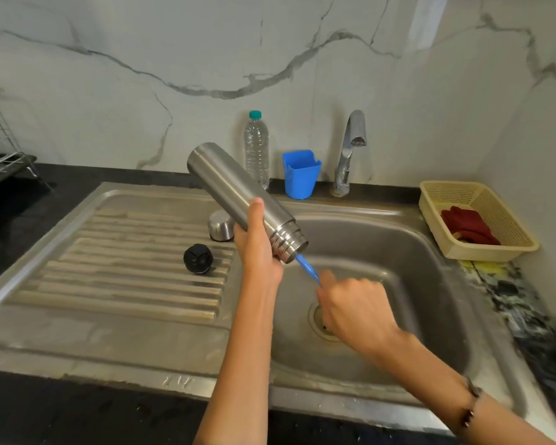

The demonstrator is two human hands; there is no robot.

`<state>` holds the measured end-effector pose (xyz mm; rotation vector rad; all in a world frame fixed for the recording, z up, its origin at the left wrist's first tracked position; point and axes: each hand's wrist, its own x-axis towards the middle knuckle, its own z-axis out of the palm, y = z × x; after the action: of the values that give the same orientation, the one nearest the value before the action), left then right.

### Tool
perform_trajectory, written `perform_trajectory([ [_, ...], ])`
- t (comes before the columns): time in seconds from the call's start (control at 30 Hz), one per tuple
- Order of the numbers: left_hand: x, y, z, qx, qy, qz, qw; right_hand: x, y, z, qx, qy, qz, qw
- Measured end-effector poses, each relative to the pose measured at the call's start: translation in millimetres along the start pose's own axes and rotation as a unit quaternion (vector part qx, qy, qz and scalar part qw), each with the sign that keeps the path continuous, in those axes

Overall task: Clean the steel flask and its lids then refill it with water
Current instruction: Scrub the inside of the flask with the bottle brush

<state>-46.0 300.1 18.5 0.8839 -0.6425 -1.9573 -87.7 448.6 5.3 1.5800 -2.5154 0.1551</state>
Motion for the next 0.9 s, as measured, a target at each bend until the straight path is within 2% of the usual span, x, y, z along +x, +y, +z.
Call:
perform_trajectory([
  [0.07,1,4,-3,0.009,0.004,0.002,1.000,9,-1,6,0.167,-0.027,0.027,0.985],
  [0.13,6,11,-10,-0.013,0.019,0.012,1.000,1,8,17,0.314,-0.033,0.050,0.947],
  [0.23,5,9,-14,-0.007,0.033,0.027,0.999,-5,7,22,0.402,-0.038,0.105,0.909],
  [0.37,-3,-2,-6,0.037,0.002,0.029,0.999,4,-13,39,0.507,-0.053,0.205,0.835],
  [0.43,-4,-6,-4,0.075,-0.001,0.044,0.996,1,-10,49,0.523,-0.053,0.236,0.818],
  [0.57,-3,-12,2,0.096,-0.007,0.061,0.993,3,-9,53,0.490,-0.013,0.247,0.836],
  [0.63,-2,-14,4,0.103,-0.013,0.046,0.994,3,-11,58,0.450,0.003,0.240,0.860],
  [0.73,-3,-20,3,0.121,-0.009,0.065,0.991,6,-5,63,0.383,-0.005,0.238,0.893],
  [0.9,2,-22,0,0.093,-0.011,0.050,0.994,8,-6,68,0.370,0.007,0.242,0.897],
])
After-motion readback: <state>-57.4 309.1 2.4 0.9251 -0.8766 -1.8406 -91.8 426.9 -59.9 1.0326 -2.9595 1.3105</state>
